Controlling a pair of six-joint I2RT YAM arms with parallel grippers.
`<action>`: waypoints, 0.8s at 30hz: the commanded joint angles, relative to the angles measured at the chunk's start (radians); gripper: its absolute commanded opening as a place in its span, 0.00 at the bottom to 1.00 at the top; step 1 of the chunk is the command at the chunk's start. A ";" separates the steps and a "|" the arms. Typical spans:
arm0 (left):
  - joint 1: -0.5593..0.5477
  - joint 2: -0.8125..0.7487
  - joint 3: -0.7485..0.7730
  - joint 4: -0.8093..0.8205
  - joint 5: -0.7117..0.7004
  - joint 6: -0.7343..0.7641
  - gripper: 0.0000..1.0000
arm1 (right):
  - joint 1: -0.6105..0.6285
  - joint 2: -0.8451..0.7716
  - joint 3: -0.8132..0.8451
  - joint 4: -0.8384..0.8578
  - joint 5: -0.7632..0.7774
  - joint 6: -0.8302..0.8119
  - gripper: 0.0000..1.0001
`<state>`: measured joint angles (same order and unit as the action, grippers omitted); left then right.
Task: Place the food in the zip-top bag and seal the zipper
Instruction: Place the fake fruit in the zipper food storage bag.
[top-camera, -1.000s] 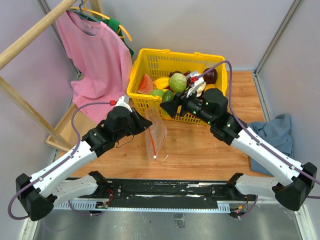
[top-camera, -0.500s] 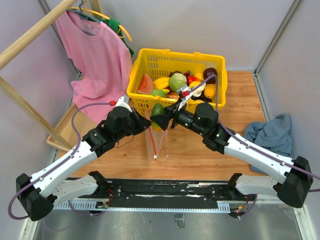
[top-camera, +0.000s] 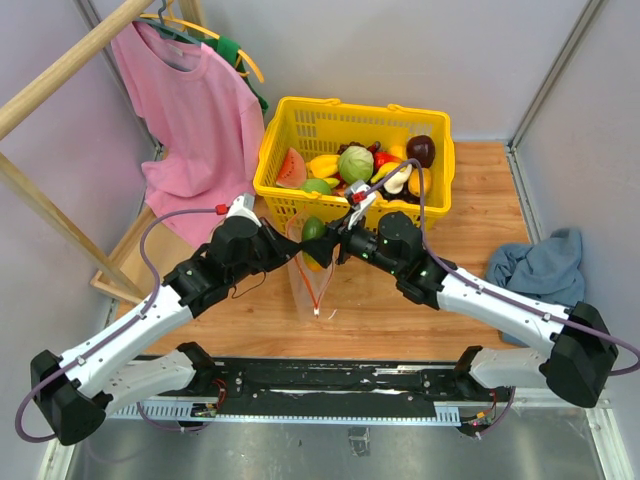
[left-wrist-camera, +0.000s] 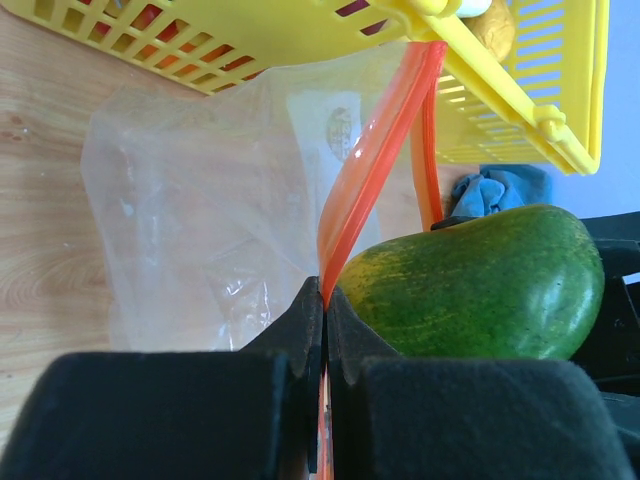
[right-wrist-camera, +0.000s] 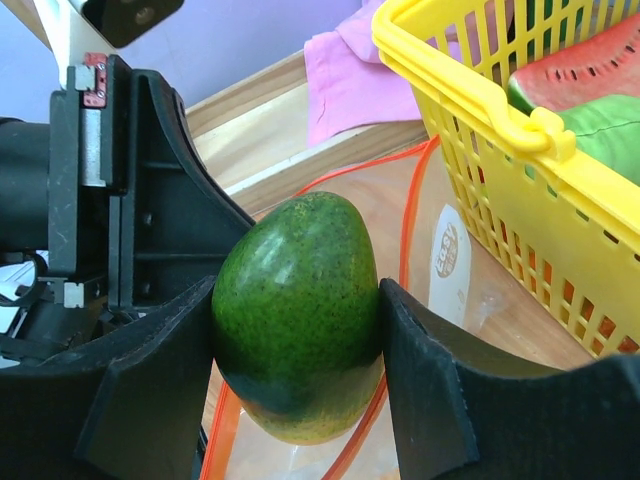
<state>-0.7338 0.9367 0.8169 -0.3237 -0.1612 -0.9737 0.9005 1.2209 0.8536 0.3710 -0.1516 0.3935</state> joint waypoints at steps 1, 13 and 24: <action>0.005 -0.025 -0.004 0.031 -0.009 -0.008 0.00 | 0.016 0.015 0.001 0.027 -0.015 -0.035 0.49; 0.005 -0.034 -0.005 0.013 -0.034 -0.004 0.00 | 0.016 -0.021 0.061 -0.074 -0.050 -0.081 0.81; 0.004 -0.053 0.007 -0.012 -0.069 0.016 0.00 | 0.017 -0.033 0.208 -0.452 0.116 -0.171 0.71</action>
<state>-0.7334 0.9047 0.8169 -0.3386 -0.1936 -0.9730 0.9005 1.1896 0.9894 0.0978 -0.1169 0.2768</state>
